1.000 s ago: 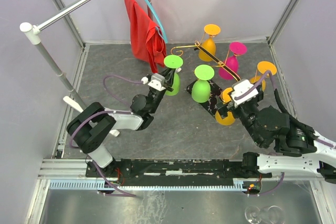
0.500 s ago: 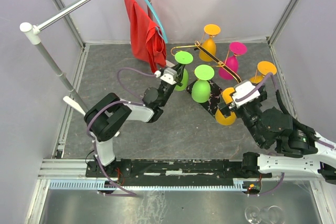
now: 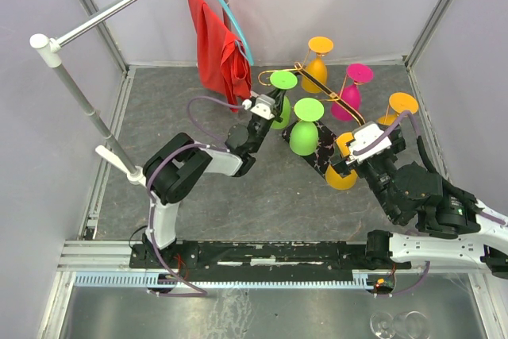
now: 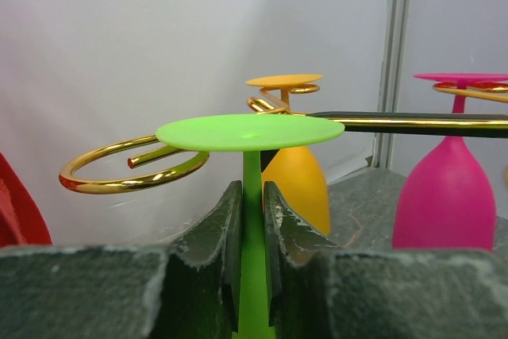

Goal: Place the wine glass upside down on the wine glass rack

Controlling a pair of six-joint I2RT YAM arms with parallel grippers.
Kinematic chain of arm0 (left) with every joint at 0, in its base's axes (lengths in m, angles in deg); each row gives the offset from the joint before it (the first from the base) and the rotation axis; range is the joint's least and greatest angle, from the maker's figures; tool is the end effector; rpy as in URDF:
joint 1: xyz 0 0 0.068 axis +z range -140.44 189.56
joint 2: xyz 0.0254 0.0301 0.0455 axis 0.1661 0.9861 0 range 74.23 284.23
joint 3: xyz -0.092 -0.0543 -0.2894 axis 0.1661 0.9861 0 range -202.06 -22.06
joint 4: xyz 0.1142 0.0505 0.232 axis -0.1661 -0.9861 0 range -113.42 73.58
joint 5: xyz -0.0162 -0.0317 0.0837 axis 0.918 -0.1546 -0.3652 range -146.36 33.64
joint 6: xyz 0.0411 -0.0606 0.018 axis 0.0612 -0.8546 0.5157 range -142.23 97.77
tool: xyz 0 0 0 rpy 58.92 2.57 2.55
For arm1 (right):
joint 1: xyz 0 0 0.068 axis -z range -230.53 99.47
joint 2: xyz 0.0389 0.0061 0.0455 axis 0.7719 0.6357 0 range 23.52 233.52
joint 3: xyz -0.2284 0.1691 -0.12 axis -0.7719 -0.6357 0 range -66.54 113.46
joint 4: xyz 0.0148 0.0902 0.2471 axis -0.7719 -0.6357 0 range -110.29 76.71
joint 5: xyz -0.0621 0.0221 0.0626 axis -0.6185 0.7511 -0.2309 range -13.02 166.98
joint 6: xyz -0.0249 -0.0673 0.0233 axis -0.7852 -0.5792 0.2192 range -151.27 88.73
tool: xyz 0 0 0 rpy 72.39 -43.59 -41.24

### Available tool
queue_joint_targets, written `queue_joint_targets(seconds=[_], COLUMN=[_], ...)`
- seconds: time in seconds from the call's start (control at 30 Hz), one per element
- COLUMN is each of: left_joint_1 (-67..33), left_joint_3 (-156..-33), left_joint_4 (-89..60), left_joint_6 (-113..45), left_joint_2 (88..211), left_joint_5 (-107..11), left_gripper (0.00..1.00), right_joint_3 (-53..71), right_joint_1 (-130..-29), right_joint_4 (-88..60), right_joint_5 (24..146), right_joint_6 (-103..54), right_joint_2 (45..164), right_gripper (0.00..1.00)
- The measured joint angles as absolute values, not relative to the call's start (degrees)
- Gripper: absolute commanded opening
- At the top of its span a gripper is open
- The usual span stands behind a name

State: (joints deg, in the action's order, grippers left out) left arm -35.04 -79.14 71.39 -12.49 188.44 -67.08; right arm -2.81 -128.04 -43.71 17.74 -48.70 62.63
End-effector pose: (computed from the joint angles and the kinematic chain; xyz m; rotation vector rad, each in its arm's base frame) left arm 0.3253 -0.3043 0.2824 0.3231 1.0054 -0.4547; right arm 0.0734 0.0784 0.4499 -0.5624 1.5221 -0.0574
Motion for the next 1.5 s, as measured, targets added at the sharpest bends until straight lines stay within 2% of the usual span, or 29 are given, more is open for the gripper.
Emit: queue_joint_targets(seconds=[0.47,0.93,1.23,1.3,1.4,1.5], left_joint_1=[-29.6,-29.3,-30.6,-31.2,-32.1,-32.5], left_joint_3=[-81.4,-70.0,-67.8,-68.1,-69.5,-69.9], left_joint_4=[72.0,72.5,72.4,72.4,72.4,72.4], left_joint_6=[-14.4,-14.3,-14.2,-14.2,-14.2,-14.0], left_joint_2=[190.9,182.5,180.3,180.5,181.5,182.4], left_joint_5=[-68.4,-67.3,-64.8,-64.8,-64.9,-64.9], left_gripper=[0.03,0.03,0.03,0.11,0.37,0.55], right_joint_3=[-2.8,-2.8,-2.8,-2.8,-2.8,-2.8], right_joint_1=[-128.0,-128.0,-128.0,-128.0,-128.0,-128.0], right_joint_4=[-43.5,-42.6,-42.7,-42.7,-42.7,-43.1], right_joint_5=[17.5,17.6,17.7,17.6,17.0,16.4], right_joint_6=[-49.6,-49.1,-47.7,-47.6,-47.4,-46.9], right_joint_2=[63.6,64.5,64.5,64.6,65.0,65.5], right_gripper=[0.99,1.00,1.00,0.99,1.00,1.00])
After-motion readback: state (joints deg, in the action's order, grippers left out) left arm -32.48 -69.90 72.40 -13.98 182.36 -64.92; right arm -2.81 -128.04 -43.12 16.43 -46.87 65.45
